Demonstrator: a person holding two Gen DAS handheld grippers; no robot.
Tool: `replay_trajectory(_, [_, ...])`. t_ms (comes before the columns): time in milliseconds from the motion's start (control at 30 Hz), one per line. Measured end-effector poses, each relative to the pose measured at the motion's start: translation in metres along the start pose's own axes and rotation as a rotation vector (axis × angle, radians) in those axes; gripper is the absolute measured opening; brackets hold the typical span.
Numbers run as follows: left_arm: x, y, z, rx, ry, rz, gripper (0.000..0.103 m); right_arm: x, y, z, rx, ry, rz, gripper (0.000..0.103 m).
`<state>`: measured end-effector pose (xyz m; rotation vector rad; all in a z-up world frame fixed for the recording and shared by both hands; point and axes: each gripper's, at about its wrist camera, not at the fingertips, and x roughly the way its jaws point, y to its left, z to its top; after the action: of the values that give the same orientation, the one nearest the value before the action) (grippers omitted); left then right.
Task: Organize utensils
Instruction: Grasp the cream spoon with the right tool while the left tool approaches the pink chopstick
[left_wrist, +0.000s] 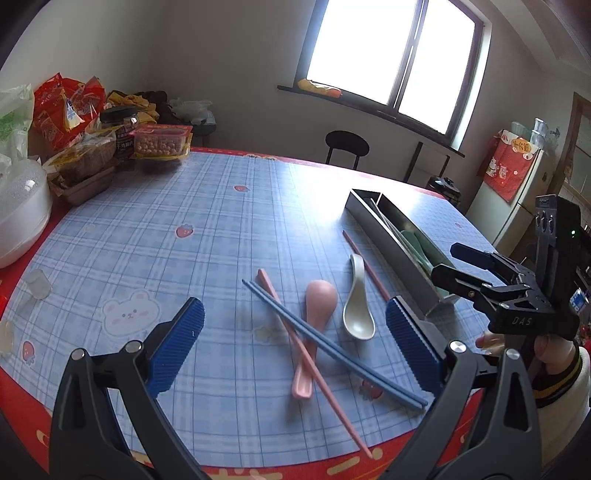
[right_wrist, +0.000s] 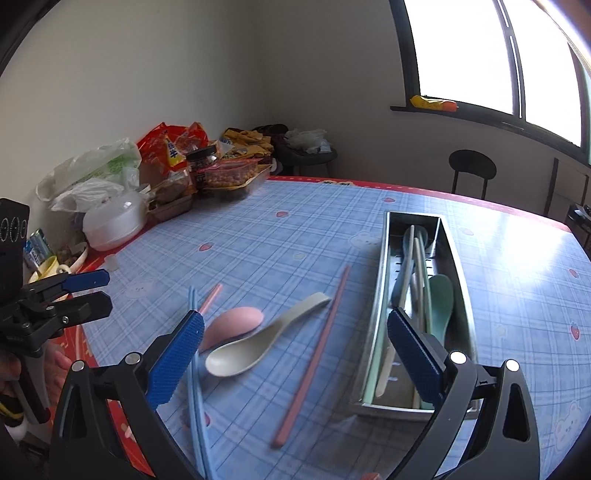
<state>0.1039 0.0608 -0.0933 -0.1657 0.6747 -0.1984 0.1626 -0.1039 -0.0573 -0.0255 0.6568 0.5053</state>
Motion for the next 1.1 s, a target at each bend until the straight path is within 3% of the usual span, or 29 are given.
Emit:
replay_trajectory(167, [0.0, 0.003, -0.02, 0.013, 0.031, -0.005, 0.097, -0.001, 0.024, -0.013, -0.034, 0.05, 0.038, 0.097])
replay_trajectory(367, [0.001, 0.013, -0.033, -0.002, 0.057, 0.04, 0.097, 0.0, 0.028, -0.027, -0.017, 0.081, -0.029, 0.097])
replay_trajectory(500, [0.0, 0.019, -0.034, -0.017, 0.057, 0.055, 0.097, -0.001, 0.023, -0.029, 0.007, 0.082, -0.02, 0.095])
replay_trajectory(600, [0.0, 0.021, -0.031, -0.021, 0.056, 0.062, 0.097, 0.004, 0.022, -0.029, 0.025, 0.097, 0.01, 0.072])
replay_trajectory(667, [0.001, 0.021, -0.028, -0.023, 0.06, 0.063, 0.096, 0.009, 0.021, -0.028, 0.041, 0.108, 0.021, 0.064])
replay_trajectory(733, [0.005, 0.02, -0.026, -0.017, 0.07, 0.067, 0.091, 0.014, 0.022, -0.027, 0.061, 0.119, 0.044, 0.049])
replay_trajectory(767, [0.007, 0.019, -0.025, -0.013, 0.075, 0.068, 0.081, 0.018, 0.022, -0.026, 0.075, 0.128, 0.053, 0.045])
replay_trajectory(833, [0.013, 0.018, -0.023, -0.008, 0.088, 0.079, 0.065, 0.026, 0.025, -0.023, 0.093, 0.149, 0.075, 0.027])
replay_trajectory(967, [0.024, 0.018, -0.021, -0.012, 0.084, 0.069, 0.056, 0.046, 0.029, -0.019, 0.117, 0.192, 0.037, 0.025])
replay_trajectory(1100, [0.034, 0.021, -0.017, -0.031, 0.078, 0.071, 0.055, 0.063, 0.025, -0.014, 0.171, 0.22, -0.007, 0.025])
